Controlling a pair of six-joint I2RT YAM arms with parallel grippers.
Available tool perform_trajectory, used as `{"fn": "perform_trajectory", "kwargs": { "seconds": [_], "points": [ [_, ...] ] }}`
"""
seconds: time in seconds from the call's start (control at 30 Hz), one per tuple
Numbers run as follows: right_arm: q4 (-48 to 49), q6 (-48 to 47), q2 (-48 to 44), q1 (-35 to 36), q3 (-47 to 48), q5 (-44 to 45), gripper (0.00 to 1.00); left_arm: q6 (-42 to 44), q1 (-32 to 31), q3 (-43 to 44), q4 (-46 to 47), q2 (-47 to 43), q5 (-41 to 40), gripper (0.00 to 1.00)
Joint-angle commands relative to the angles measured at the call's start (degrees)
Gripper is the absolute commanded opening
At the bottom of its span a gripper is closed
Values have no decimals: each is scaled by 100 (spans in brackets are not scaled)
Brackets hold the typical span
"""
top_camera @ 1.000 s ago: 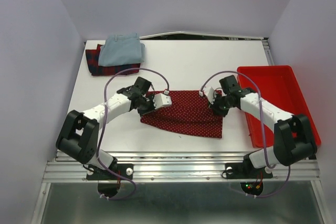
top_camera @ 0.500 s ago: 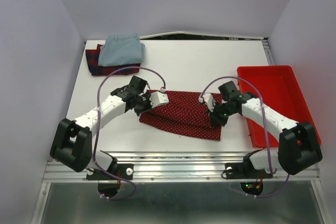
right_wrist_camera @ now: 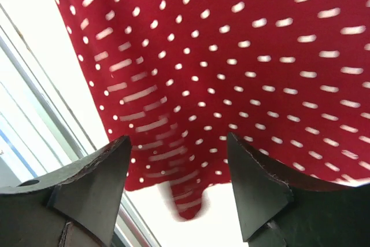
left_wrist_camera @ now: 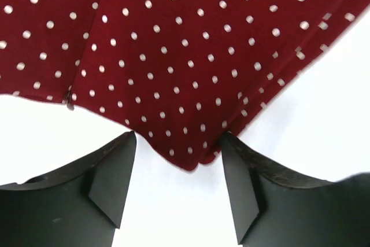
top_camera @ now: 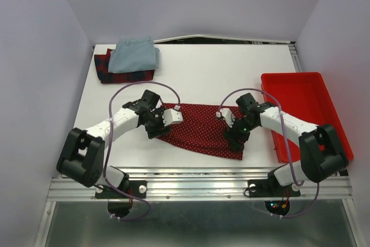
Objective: Fold and stack the skirts
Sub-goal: Fold the skirt
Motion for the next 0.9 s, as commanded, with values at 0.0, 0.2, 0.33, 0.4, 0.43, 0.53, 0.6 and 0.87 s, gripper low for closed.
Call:
{"fn": "perform_trajectory", "kwargs": {
  "seconds": [0.0,0.2,0.33,0.4,0.43,0.53,0.6,0.87],
  "points": [
    [-313,222,-640,-17,710,92,73,296,64,-28,-454,-927,494,73],
    [-182,882,-879,-122,1380,250,67,236,55,596,-896,-1588,1049,73],
    [327,1374,-187,-122,1407,461,54,-150,55,773,-317,-1168,927,70],
    [556,1655,201,-122,1442,697,49,-511,55,773,166,-877,584,67],
    [583,1709,568,-122,1451,777,46,-520,55,729,264,-624,418,65],
    [854,1911,1019,-122,1390,1206,43,-556,46,632,704,-158,83,61],
    [978,1955,1204,-122,1372,1409,43,-451,38,545,783,72,-5,58],
    [1479,1815,2601,-122,2135,2184,43,226,-270,-342,661,249,-331,41]
  ]
}}
